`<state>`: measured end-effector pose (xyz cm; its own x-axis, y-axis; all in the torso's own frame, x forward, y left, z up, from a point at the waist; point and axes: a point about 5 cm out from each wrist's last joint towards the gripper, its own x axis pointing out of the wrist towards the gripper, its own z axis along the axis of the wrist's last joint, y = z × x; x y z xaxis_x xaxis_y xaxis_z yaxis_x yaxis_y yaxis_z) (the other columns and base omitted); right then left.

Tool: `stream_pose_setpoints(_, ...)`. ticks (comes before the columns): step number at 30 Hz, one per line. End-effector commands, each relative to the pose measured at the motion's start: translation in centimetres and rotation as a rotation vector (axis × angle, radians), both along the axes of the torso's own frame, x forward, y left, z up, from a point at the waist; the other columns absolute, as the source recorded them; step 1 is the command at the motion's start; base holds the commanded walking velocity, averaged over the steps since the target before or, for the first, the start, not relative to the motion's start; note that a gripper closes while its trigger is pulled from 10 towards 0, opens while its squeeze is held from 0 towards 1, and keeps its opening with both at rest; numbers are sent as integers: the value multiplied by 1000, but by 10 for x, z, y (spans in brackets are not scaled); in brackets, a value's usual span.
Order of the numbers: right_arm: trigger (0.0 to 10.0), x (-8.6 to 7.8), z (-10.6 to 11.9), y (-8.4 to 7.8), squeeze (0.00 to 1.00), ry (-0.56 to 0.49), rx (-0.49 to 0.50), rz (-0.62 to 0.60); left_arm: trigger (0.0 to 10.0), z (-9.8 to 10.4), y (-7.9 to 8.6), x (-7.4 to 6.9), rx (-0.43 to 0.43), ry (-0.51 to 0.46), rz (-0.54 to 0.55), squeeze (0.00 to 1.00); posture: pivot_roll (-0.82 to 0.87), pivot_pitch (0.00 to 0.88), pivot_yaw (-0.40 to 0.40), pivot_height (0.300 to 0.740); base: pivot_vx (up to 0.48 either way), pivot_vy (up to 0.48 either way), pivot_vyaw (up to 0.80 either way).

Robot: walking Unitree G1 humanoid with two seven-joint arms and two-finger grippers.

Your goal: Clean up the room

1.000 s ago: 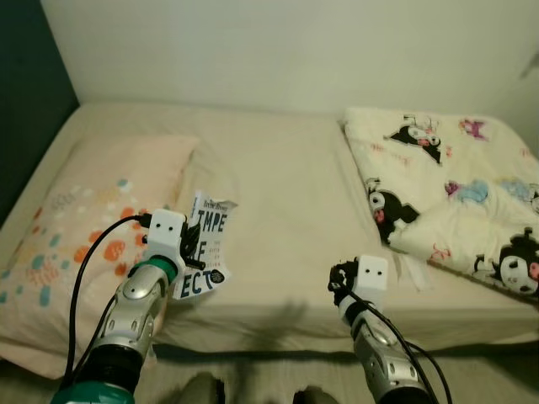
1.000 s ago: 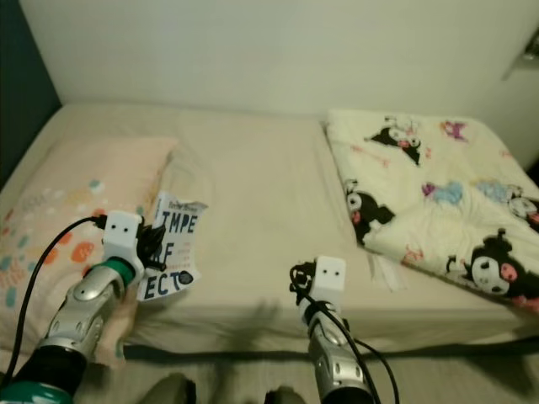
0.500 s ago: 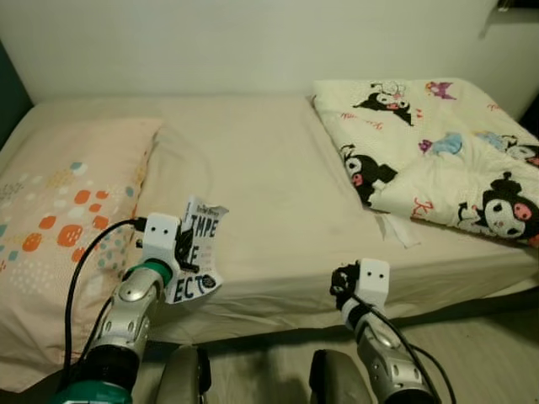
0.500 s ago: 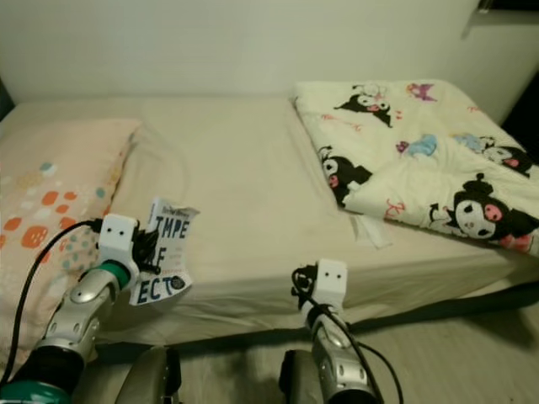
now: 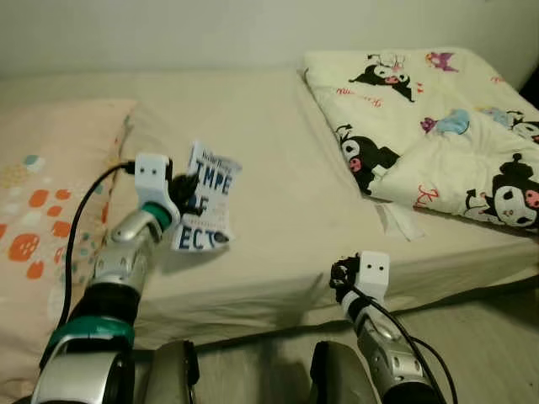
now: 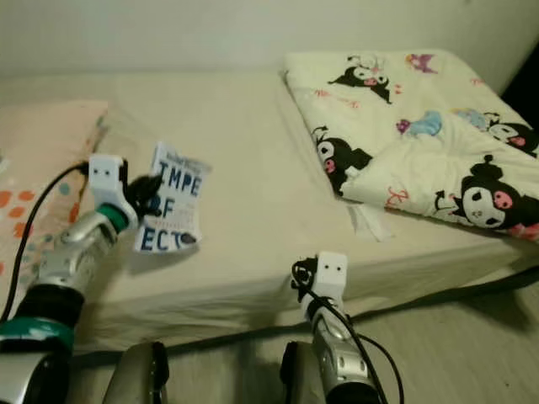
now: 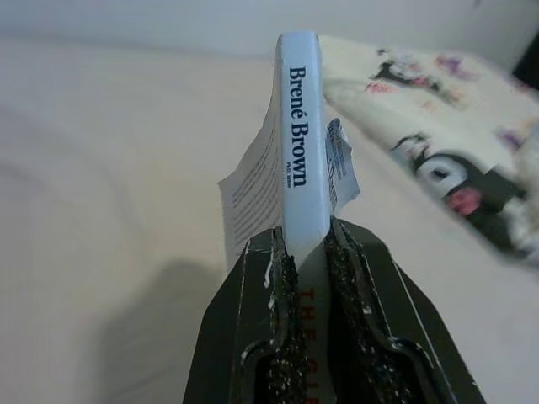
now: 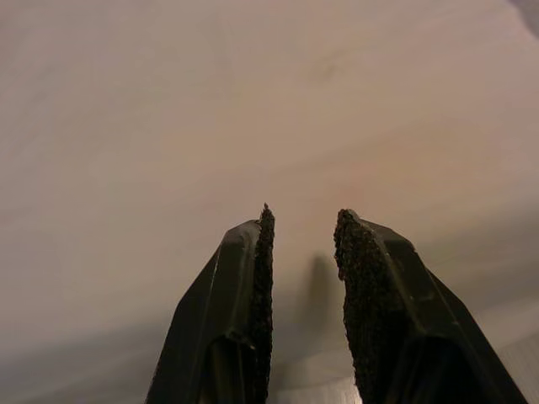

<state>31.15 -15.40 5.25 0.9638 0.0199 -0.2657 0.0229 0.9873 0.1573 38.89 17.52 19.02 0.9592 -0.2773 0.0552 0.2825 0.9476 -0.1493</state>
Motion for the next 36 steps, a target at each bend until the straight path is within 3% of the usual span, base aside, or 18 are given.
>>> stream_pose_setpoints(1,10000,-7,-9,-1,0,42,-6,6,10000,1,-2,2,-70,28,-34,0,85,123,-11,570,0,0,0)
stream_pose_setpoints(12,10000,-5,-7,-1,0,47,-14,17,10000,-9,-10,5,-83,167,-59,0,77,147,-13,570,0,0,0)
stream_pose_setpoints(18,10000,-4,-4,-1,0,44,-22,30,10000,3,-9,8,-220,219,-77,0,78,149,-21,570,0,0,0)
stream_pose_setpoints(22,10000,-2,-2,0,0,40,-26,39,10000,15,1,9,-402,208,-68,0,80,146,-22,570,0,0,0)
stream_pose_setpoints(24,10000,-2,-2,0,0,40,-26,39,10000,15,1,9,-402,208,-68,0,80,146,-22,570,0,0,0)
stream_pose_setpoints(27,10000,-1,-1,1,0,40,-25,44,10000,13,3,7,-468,228,-75,0,81,145,-20,570,0,0,0)
stream_pose_setpoints(36,10000,-1,-2,4,0,49,-22,52,10000,-2,5,-11,-605,388,-170,0,87,140,-18,570,0,0,0)
